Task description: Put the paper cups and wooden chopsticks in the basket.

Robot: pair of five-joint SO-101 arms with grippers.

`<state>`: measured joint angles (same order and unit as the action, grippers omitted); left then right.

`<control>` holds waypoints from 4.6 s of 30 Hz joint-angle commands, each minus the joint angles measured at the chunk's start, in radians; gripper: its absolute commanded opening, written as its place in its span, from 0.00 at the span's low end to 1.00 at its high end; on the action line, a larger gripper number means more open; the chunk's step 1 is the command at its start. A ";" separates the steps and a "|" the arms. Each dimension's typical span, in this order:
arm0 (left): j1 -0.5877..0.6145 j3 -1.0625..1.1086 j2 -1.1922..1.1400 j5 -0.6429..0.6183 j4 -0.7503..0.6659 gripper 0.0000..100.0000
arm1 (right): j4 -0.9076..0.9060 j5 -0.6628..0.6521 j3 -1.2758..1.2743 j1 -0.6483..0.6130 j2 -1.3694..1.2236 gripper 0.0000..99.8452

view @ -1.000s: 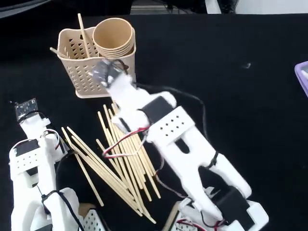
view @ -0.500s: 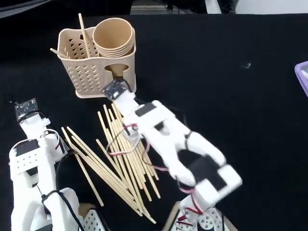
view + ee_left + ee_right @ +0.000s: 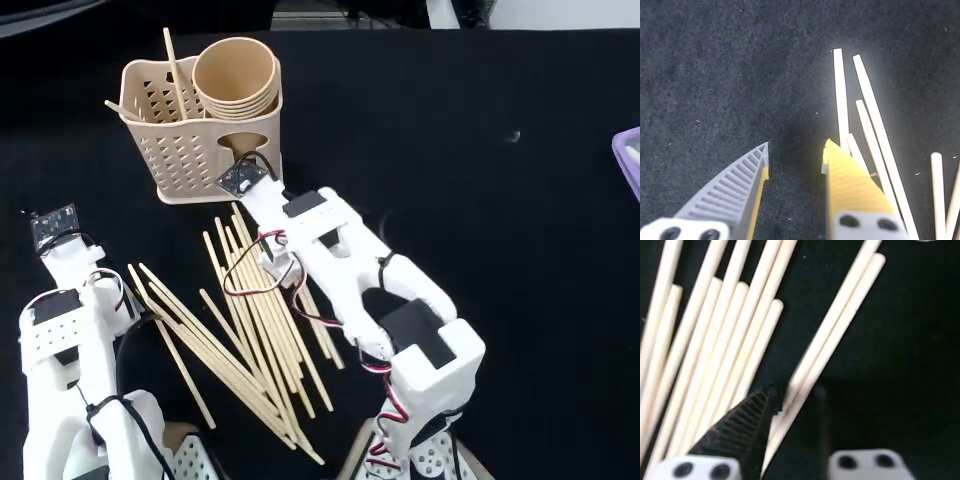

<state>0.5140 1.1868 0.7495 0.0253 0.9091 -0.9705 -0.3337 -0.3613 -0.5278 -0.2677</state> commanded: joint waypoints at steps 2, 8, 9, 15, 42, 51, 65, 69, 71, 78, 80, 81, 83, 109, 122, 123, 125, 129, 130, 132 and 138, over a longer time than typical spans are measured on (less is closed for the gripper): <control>-0.012 -0.010 0.023 -0.011 -0.012 0.17 | -0.017 -0.025 -0.019 0.014 0.010 0.01; -0.012 -0.010 0.023 -0.011 -0.012 0.17 | -0.110 -0.025 -0.022 0.028 0.131 0.01; -0.012 -0.010 0.023 -0.011 -0.012 0.17 | -0.138 -0.025 -0.022 0.028 0.173 0.01; -0.012 -0.010 0.023 -0.011 -0.012 0.17 | -0.224 -0.025 -0.019 0.028 0.507 0.01; -0.010 -0.008 0.023 -0.011 -0.011 0.17 | -0.060 -0.025 0.024 -0.021 0.022 0.10; -0.010 -0.008 0.023 -0.011 -0.011 0.17 | -0.068 -0.080 0.044 -0.021 -0.045 0.01; -0.010 -0.012 0.023 -0.011 -0.011 0.17 | -0.304 -0.081 0.094 -0.023 0.625 0.01; -0.012 -0.012 0.023 -0.011 -0.011 0.17 | -0.245 -0.063 0.196 -0.092 0.802 0.01; -0.012 -0.013 0.023 -0.011 -0.011 0.17 | -0.126 0.011 0.226 -0.150 0.820 0.01; -0.012 -0.008 0.023 -0.011 -0.011 0.17 | 0.512 0.140 0.245 -0.195 0.700 0.01; -0.012 -0.010 0.023 -0.011 -0.011 0.17 | 0.663 0.138 0.277 -0.192 0.633 0.01; -0.012 -0.010 0.023 -0.011 -0.011 0.17 | 0.721 0.138 0.302 -0.192 0.595 0.01; -0.012 -0.010 0.023 -0.011 -0.011 0.17 | 0.795 0.138 0.372 -0.190 0.513 0.01; -0.012 -0.015 0.023 -0.011 -0.012 0.17 | 0.348 0.140 1.013 -0.146 -0.065 0.17; -0.012 -0.008 0.023 -0.011 -0.012 0.17 | -0.551 0.132 0.943 -0.178 0.343 0.11; -0.012 -0.008 0.023 -0.011 -0.012 0.17 | -0.600 0.132 0.905 -0.176 0.344 0.11; -0.012 -0.008 0.023 -0.011 -0.012 0.17 | -0.640 0.132 0.789 -0.173 0.351 0.11; -0.012 -0.008 0.023 -0.011 -0.012 0.17 | -0.503 0.129 0.438 -0.180 0.378 0.11; -0.010 -0.008 0.023 -0.011 -0.012 0.17 | -0.423 0.123 0.334 -0.180 0.394 0.11; -0.010 -0.007 0.023 -0.011 -0.012 0.17 | -0.258 0.091 0.134 -0.170 0.427 0.11; -0.012 -0.007 0.023 -0.011 -0.012 0.17 | 0.103 0.075 -0.262 -0.092 0.464 0.15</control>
<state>0.5140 1.1868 0.7495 0.0253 0.9091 -1.0825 -0.2447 -0.4196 -0.6644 0.1327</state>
